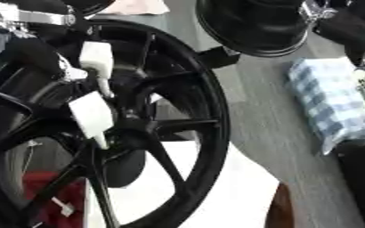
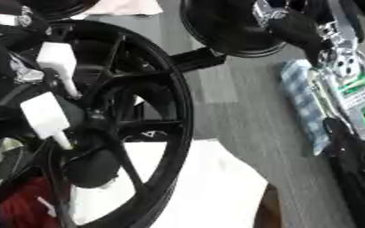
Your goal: Pull the pin out of the wheel hub.
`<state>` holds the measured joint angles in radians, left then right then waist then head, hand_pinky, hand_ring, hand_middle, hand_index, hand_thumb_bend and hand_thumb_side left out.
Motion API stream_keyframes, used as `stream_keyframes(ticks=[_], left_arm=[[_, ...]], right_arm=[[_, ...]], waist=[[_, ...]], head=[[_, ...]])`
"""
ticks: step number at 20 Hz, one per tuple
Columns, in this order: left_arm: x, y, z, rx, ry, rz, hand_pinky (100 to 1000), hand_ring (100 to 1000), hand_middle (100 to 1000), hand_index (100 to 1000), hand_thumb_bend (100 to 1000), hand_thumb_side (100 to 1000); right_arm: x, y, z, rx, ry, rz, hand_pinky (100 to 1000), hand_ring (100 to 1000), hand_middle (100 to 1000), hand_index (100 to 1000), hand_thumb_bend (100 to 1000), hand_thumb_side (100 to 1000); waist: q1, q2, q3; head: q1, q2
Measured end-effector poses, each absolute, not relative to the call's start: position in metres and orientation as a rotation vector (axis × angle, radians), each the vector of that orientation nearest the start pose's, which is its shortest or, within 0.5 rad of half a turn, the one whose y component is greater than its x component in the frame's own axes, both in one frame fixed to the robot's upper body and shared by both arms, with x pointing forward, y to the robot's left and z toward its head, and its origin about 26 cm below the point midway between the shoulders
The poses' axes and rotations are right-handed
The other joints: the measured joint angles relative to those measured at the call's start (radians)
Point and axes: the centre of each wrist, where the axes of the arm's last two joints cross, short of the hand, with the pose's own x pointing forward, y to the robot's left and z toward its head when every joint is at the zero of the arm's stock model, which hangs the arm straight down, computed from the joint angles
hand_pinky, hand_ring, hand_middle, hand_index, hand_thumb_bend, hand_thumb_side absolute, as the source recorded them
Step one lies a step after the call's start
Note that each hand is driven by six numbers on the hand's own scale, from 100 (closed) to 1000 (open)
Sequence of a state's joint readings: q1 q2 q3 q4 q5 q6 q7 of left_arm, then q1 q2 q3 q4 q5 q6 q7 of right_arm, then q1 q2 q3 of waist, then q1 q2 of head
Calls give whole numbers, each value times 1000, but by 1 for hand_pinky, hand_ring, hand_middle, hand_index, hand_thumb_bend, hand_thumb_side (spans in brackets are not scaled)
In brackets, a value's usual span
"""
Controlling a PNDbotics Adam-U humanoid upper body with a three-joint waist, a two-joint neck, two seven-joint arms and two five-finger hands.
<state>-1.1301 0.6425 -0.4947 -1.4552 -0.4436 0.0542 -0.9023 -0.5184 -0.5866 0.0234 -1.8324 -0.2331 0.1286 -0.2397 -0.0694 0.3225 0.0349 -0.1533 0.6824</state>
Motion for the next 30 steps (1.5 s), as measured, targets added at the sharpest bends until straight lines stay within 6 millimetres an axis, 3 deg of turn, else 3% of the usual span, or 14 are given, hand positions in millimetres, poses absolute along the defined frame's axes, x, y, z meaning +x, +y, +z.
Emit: stream_keyframes(ticks=[9, 16, 23, 28, 30], left_arm=[[403, 179, 340, 598, -1368, -1963, 799, 585, 478, 646, 227, 419], [404, 178, 337, 593, -1400, -1925, 770, 539, 407, 562, 100, 351], [404, 179, 336, 582, -1424, -1883, 756, 517, 357, 496, 100, 299], [404, 179, 335, 581, -1433, -1863, 756, 517, 357, 496, 100, 299], [404, 179, 336, 579, -1438, -1856, 753, 509, 338, 471, 100, 241]], right_arm=[[337, -290, 260, -281, -2216, 205, 693, 631, 528, 612, 331, 137], [337, -290, 259, -281, -2216, 200, 693, 631, 528, 612, 331, 139], [337, -291, 259, -280, -2217, 198, 693, 631, 528, 612, 335, 138], [337, -291, 259, -281, -2218, 197, 693, 631, 528, 612, 335, 138], [337, -291, 259, -281, -2216, 196, 694, 631, 528, 611, 341, 135]], waist=[[0, 2, -5], [1, 3, -6], [3, 3, -6], [5, 3, -6], [5, 2, -4]], head=[[2, -2], [2, -4], [2, -4], [2, -4], [1, -4]])
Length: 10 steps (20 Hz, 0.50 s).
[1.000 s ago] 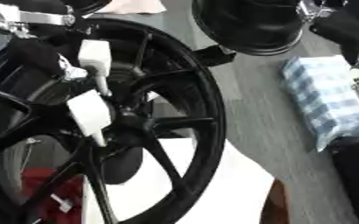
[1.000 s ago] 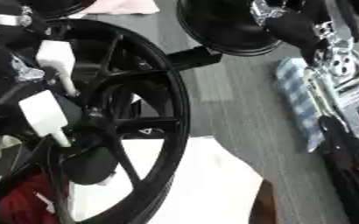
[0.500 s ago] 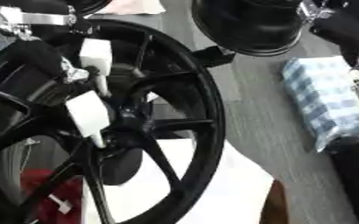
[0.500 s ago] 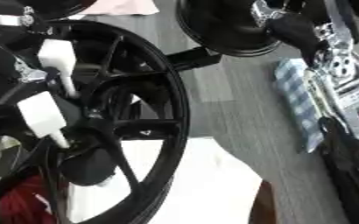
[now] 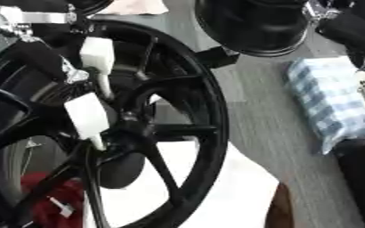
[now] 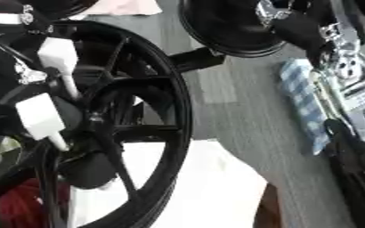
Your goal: Pull the pin out of the wheel hub.
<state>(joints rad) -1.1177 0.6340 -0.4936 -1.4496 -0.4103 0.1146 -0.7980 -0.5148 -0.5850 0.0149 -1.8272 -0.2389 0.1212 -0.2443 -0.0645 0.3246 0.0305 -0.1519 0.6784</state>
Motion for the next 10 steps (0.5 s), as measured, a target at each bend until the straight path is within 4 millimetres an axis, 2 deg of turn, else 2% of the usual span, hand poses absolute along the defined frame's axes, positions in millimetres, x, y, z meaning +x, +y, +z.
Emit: stream_keyframes(ticks=[10], left_arm=[[399, 186, 352, 530, -1518, -1750, 749, 496, 305, 448, 100, 143]], right_arm=[[337, -293, 257, -292, -2212, 196, 694, 631, 526, 611, 352, 133]], waist=[[7, -16, 1]], head=[[-5, 5]])
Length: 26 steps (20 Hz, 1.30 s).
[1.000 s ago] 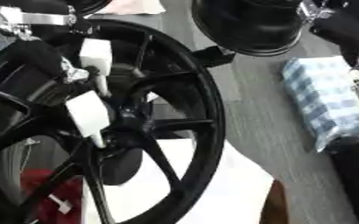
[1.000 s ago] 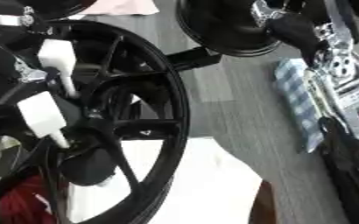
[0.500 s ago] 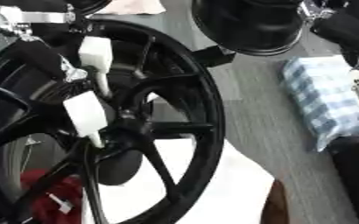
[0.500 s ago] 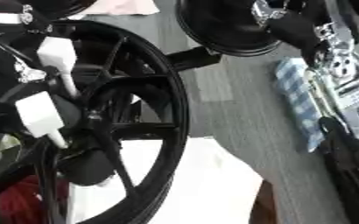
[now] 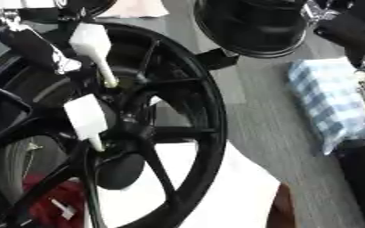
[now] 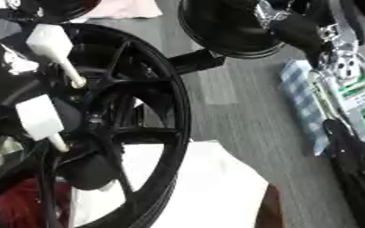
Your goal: Pull the pin out of the wheel hub.
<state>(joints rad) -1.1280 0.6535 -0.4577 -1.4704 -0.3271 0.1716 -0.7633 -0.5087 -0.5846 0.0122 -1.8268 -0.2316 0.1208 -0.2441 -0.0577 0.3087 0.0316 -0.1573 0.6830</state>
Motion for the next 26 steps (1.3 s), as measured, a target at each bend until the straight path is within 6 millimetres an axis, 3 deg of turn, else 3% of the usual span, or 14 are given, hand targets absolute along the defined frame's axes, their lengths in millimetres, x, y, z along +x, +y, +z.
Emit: stream_keyframes(ticks=[10, 11, 12, 13, 19, 26], left_arm=[[392, 204, 377, 477, -1589, -1615, 749, 483, 289, 446, 100, 142], [392, 209, 381, 480, -1601, -1590, 749, 482, 291, 446, 100, 277], [391, 214, 385, 484, -1614, -1561, 751, 482, 286, 447, 100, 148], [390, 220, 389, 490, -1629, -1529, 753, 482, 285, 447, 100, 151], [382, 296, 411, 587, -1686, -1236, 758, 477, 276, 450, 100, 198], [357, 401, 411, 709, -1665, -877, 760, 475, 270, 450, 100, 243]], right_arm=[[337, -294, 254, -299, -2205, 196, 695, 631, 524, 610, 359, 131], [337, -294, 254, -300, -2205, 196, 695, 630, 524, 610, 353, 141], [336, -294, 254, -301, -2205, 195, 695, 630, 524, 610, 360, 131], [336, -295, 253, -306, -2203, 192, 695, 630, 524, 610, 360, 131], [334, -305, 246, -347, -2179, 168, 695, 629, 524, 610, 366, 127], [332, -315, 245, -400, -2177, 144, 695, 629, 524, 611, 386, 115]], waist=[[6, -15, 4], [6, -16, 7], [6, -18, 12], [7, -20, 18], [11, -35, 68], [-2, -50, 124]], head=[[-5, 1], [-8, 1], [-11, 2], [-15, 2], [-56, 10], [-106, 20]])
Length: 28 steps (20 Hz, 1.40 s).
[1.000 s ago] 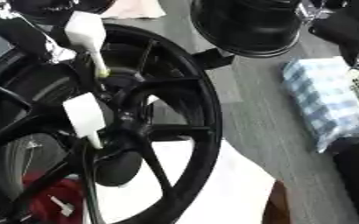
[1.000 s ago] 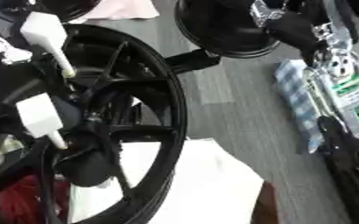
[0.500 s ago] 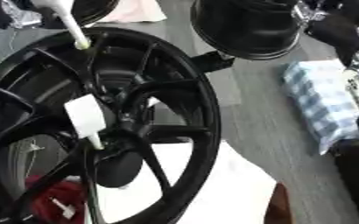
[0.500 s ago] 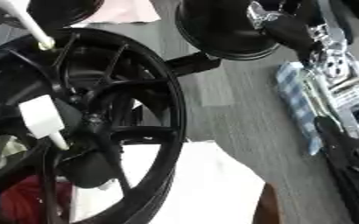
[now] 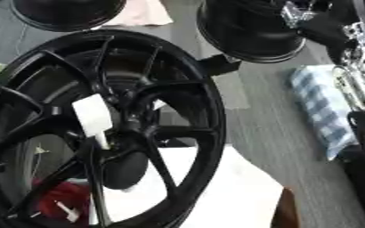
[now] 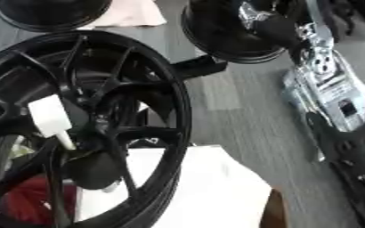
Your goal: Pull the pin out of the wheel hub.
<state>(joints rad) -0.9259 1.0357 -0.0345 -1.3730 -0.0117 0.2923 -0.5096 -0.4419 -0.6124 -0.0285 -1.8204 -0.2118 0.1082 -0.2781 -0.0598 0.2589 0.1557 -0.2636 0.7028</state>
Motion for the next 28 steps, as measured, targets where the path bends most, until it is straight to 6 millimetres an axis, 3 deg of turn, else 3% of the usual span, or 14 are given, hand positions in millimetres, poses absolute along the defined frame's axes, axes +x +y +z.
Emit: stream_keyframes(ticks=[6, 10, 21, 28], left_arm=[[321, 487, 407, 818, -1626, -577, 760, 471, 263, 445, 100, 286], [309, 510, 393, 834, -1625, -472, 760, 472, 264, 446, 100, 288], [307, 522, 370, 804, -1617, -378, 758, 478, 267, 446, 100, 257], [317, 482, 356, 797, -1590, -599, 756, 487, 279, 451, 100, 178]], right_arm=[[331, -318, 246, -431, -2182, 137, 695, 628, 525, 611, 396, 105], [331, -318, 246, -433, -2182, 136, 695, 628, 525, 611, 395, 105], [331, -317, 247, -433, -2186, 134, 695, 626, 524, 611, 395, 105], [332, -316, 248, -427, -2192, 133, 694, 625, 524, 610, 395, 103]], waist=[[-15, -14, 23], [-23, -15, 25], [-36, -15, 25], [-41, -14, 23]], head=[[-22, 8], [-22, 8], [-23, -6], [-23, -12]])
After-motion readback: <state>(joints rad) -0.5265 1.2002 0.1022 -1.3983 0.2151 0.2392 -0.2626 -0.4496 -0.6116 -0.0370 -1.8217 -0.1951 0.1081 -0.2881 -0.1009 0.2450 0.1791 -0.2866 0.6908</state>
